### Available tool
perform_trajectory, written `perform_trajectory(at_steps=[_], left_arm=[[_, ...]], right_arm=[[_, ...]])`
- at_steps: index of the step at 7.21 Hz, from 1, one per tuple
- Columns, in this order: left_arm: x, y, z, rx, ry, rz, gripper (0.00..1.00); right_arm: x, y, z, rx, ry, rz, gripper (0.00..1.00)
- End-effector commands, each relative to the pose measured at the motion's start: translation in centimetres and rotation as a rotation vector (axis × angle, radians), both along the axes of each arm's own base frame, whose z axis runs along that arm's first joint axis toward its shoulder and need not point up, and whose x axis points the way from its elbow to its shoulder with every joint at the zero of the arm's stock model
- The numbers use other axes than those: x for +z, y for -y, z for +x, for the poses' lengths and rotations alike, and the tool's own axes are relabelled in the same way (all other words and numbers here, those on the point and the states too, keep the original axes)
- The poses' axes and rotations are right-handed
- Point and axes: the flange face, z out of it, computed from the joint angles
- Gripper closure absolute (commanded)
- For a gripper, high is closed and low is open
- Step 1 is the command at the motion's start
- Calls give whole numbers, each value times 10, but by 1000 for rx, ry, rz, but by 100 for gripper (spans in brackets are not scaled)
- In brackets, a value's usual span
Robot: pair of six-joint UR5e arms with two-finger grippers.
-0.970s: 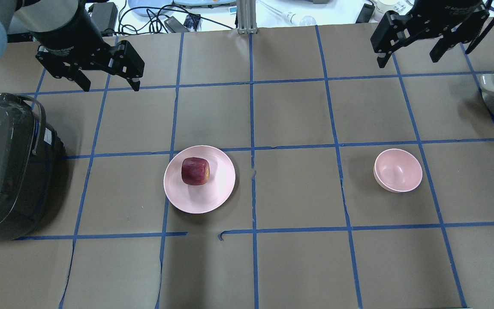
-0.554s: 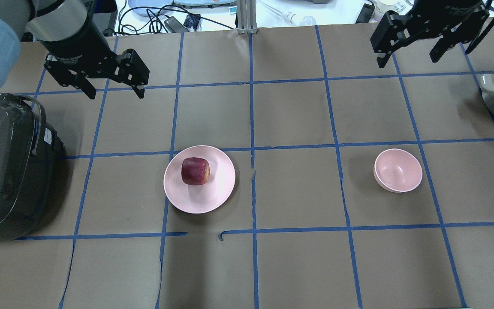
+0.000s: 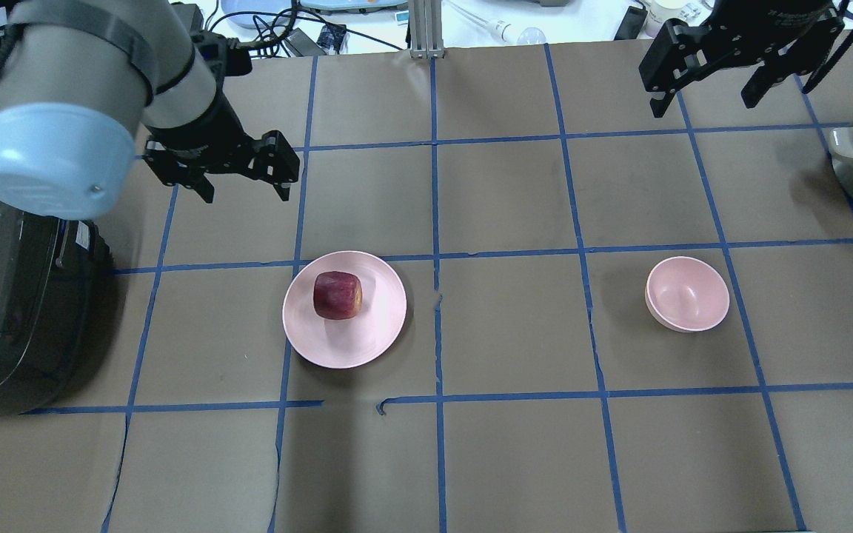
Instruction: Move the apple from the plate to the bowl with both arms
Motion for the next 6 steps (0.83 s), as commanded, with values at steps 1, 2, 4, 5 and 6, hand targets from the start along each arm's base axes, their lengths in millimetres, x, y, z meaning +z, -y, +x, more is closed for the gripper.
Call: perform_trajectory(at_steps=[1, 2, 4, 5, 6], left_arm=[[-90, -21, -15, -26, 12, 60, 0], [-113, -20, -16, -18, 3, 53, 0], [-151, -12, -33, -36, -67, 91, 0], [-166, -10, -34, -40, -58, 111, 0], [-172, -10, -34, -44, -53, 124, 0]], right_arm=[[0, 0, -1, -1, 0, 0, 0], [0, 0, -1, -3, 0, 0, 0], [-3, 2, -2, -4, 0, 8, 0], [-10, 8, -12, 7, 0, 20, 0], [-37, 16, -24, -10, 5, 78, 0]])
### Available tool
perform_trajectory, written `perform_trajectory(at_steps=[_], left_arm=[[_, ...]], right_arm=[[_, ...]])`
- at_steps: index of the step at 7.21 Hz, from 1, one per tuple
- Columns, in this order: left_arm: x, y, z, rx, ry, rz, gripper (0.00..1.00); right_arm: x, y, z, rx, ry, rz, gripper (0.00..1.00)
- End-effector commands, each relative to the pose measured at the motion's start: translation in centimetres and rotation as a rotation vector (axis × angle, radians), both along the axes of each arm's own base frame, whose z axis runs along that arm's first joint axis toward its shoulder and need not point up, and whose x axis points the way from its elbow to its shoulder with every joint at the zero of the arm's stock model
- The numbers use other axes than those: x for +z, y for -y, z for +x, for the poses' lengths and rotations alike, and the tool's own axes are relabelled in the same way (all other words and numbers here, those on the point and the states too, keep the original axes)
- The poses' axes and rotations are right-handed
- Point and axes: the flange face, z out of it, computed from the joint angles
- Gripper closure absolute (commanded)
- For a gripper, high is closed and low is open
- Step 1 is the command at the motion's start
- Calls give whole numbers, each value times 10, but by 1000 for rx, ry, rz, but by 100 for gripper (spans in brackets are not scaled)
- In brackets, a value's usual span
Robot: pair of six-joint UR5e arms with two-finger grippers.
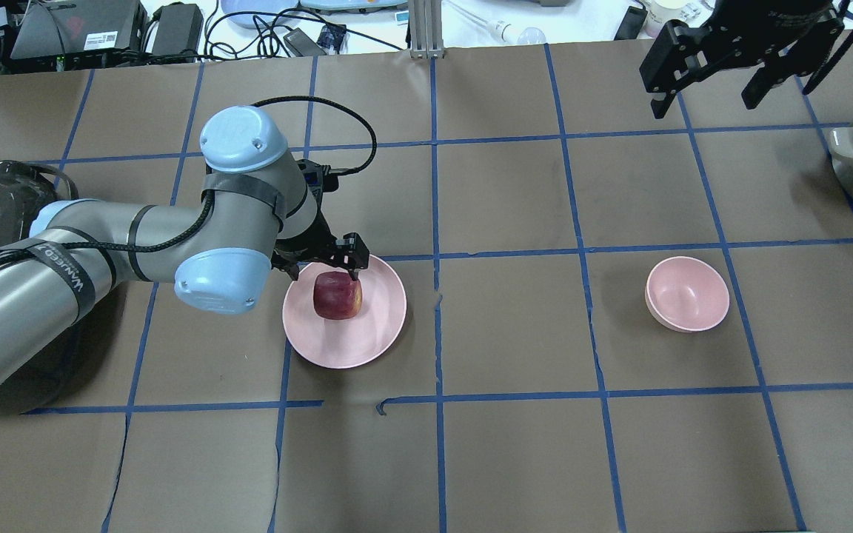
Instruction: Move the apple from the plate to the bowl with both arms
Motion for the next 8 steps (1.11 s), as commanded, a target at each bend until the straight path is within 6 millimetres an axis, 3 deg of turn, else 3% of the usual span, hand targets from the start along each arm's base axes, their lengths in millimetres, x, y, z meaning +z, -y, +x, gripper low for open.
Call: perform_trajectory(at_steps=[1, 3, 4, 5, 7, 8], left_arm=[[-18, 0, -1, -8, 8, 29, 0], [-31, -5, 0, -18, 62, 49, 2], [-33, -8, -3, -16, 61, 53, 25], [-34, -10, -5, 1, 51, 58, 48], [-23, -7, -5, 3, 46, 31, 94], [6, 2, -7, -2, 39, -30, 99]], right_arm=[[-74, 15, -35, -51, 19, 151, 0], [-156, 16, -93, -118, 43, 242, 0], [-199, 13, -123, -123, 47, 239, 0], [-233, 1, -135, -88, 51, 213, 0], [-298, -34, -125, -82, 37, 171, 0], [-310, -47, -122, -81, 31, 192, 0]])
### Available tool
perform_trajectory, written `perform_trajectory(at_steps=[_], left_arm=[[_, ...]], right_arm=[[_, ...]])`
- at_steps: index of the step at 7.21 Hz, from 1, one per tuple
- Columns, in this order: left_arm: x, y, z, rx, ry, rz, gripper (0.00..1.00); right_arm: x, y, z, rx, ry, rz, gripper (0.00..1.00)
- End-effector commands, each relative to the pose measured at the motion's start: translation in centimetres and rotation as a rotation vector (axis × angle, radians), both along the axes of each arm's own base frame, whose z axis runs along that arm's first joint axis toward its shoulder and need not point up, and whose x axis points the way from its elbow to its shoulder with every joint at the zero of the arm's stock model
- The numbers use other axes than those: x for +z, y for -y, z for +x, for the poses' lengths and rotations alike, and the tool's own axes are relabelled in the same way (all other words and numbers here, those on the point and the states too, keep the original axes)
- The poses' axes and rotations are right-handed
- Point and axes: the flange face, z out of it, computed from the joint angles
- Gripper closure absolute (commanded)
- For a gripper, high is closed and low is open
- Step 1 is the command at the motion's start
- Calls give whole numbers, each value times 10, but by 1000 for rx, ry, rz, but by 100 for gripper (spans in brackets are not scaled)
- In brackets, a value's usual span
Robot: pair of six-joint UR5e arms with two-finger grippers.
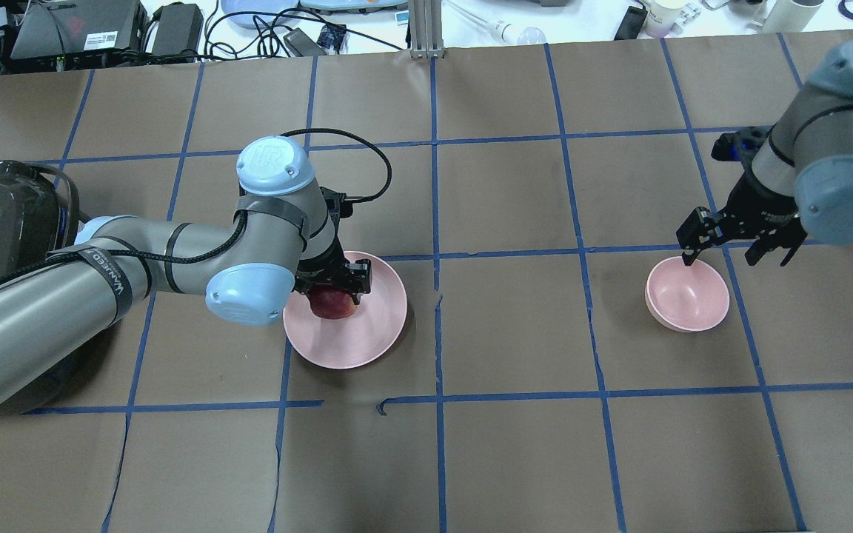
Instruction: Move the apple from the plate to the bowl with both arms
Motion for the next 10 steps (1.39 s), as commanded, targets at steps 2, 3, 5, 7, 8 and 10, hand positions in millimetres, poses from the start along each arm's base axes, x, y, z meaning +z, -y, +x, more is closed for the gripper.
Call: perform_trajectory(at_steps=[2, 3, 5, 7, 8, 10], left_arm=[[108, 34, -9, 5, -8, -117, 99], [127, 31, -19, 44, -8, -83, 99], [158, 19, -46, 27, -23, -137, 98], [158, 20, -53, 30, -74, -126, 98], [154, 24, -53, 29, -98, -115, 98], [157, 25, -53, 30, -101, -127, 98]], right_arm=[[-42, -30, 6, -4, -13, 11, 0], [-44, -31, 5, -3, -19, 6, 1], [-42, -30, -11, -29, -30, -10, 35], [-41, -34, -43, -15, -10, -21, 100], [-42, -36, -42, -22, -5, -15, 100], [-38, -32, -38, -26, 27, -35, 100]])
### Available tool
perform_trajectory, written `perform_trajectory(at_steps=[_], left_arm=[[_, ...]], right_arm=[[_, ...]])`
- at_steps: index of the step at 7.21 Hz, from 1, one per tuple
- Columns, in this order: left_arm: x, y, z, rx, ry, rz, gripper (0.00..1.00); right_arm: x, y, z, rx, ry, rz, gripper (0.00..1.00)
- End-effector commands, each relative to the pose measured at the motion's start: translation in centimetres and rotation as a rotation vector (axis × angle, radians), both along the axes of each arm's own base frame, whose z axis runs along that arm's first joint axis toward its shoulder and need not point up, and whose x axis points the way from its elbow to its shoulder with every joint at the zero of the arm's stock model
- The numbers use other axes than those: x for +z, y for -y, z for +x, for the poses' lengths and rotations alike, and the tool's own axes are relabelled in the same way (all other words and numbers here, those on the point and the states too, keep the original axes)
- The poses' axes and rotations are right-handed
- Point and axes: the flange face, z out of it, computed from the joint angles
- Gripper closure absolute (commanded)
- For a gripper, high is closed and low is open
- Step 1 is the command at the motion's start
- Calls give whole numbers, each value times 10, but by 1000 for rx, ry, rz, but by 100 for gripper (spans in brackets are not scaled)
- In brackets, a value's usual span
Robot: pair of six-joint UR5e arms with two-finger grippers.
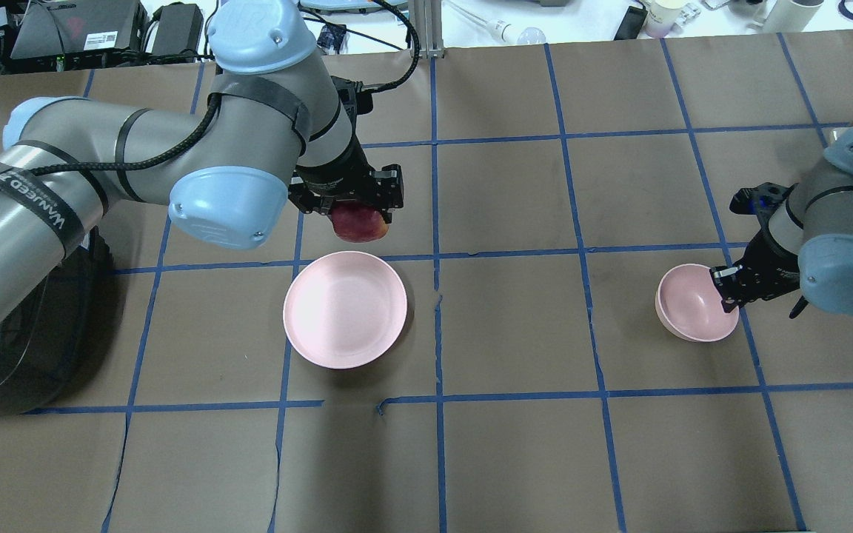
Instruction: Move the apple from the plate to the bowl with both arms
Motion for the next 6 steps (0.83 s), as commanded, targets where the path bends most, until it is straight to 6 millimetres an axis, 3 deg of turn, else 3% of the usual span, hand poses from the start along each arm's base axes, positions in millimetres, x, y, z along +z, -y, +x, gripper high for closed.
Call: perform_trajectory(at_steps=[1, 3, 4, 6], left_arm=[[13, 0, 4, -2, -6, -28, 98], [7, 1, 9, 3, 23, -16, 98], [12, 0, 10, 1, 23, -24, 99], [2, 4, 8, 13, 16, -12, 99]], right_arm=[[5, 4, 7, 1, 48, -6, 100], [34, 32, 33, 20, 152, -10, 100], [42, 40, 65, 77, 150, -8, 100], [40, 39, 132, 29, 128, 15, 100]])
